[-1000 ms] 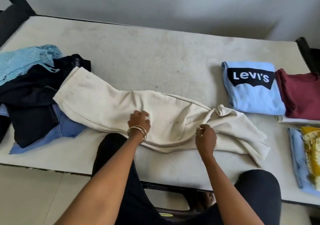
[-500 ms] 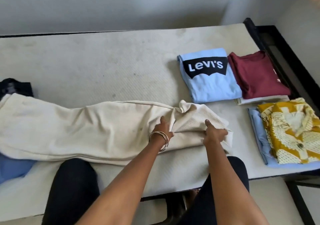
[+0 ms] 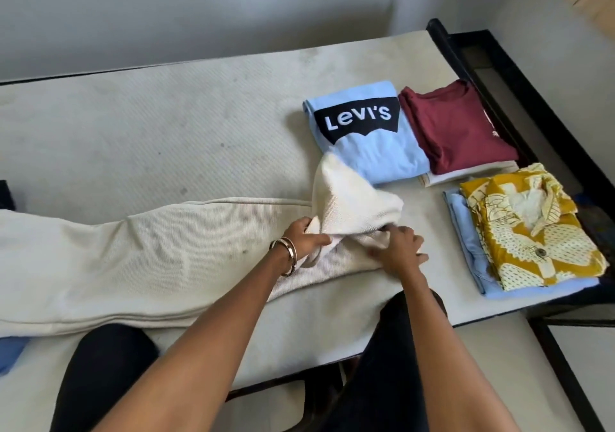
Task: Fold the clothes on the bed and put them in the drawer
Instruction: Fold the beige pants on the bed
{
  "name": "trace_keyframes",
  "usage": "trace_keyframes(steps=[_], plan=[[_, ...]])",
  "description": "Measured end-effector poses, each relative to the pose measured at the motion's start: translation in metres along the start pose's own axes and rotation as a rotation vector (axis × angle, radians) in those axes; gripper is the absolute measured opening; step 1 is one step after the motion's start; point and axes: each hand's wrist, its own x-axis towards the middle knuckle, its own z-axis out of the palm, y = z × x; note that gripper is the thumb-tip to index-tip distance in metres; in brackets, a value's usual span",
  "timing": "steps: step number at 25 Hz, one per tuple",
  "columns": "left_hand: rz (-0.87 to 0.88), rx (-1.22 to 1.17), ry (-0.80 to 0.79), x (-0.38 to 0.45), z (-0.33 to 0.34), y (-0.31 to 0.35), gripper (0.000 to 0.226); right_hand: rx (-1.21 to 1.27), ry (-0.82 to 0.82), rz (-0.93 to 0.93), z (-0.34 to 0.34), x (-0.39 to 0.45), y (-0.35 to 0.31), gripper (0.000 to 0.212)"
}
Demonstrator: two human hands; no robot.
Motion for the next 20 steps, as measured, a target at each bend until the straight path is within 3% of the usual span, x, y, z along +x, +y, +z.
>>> trace_keyframes(steps=[2,5,9,11,12,14,16,17,19,20], plan=[[-0.131,-0.237,-0.072,0.0,-0.004,0.008,0.011,-0.327,0.032,-0.126,0.008,-0.008,0.011,0.055],[-0.082,-0.512,-0.035,0.0,-0.018,0.027,0.003,-0.233,0.175,-0.233,-0.017,0.001,0.008,0.026],[0.221,-0.602,0.19,-0.003,-0.042,0.068,0.021,0.239,-0.117,-0.427,-0.096,0.003,-0.003,0.013],[0.296,-0.618,0.173,-0.007,-0.052,0.08,0.033,0.055,-0.341,-0.398,-0.134,0.012,-0.014,0.02],[0.313,-0.593,0.157,-0.009,-0.055,0.084,0.039,-0.137,-0.336,-0.36,-0.146,0.02,-0.02,0.022],[0.325,-0.483,0.123,-0.012,-0.051,0.083,0.045,-0.437,-0.022,-0.253,-0.148,0.033,-0.026,0.026],[0.322,-0.424,0.095,-0.013,-0.04,0.077,0.046,-0.49,0.393,-0.165,-0.125,0.032,-0.025,0.025],[0.32,-0.418,0.081,-0.014,-0.032,0.073,0.045,-0.423,0.477,-0.148,-0.109,0.03,-0.02,0.026],[0.343,-0.367,0.054,-0.014,-0.017,0.069,0.043,-0.118,0.37,-0.186,-0.074,0.023,-0.01,0.025],[0.358,-0.305,0.036,-0.014,-0.009,0.067,0.044,0.158,0.257,-0.173,-0.061,0.016,-0.006,0.02]])
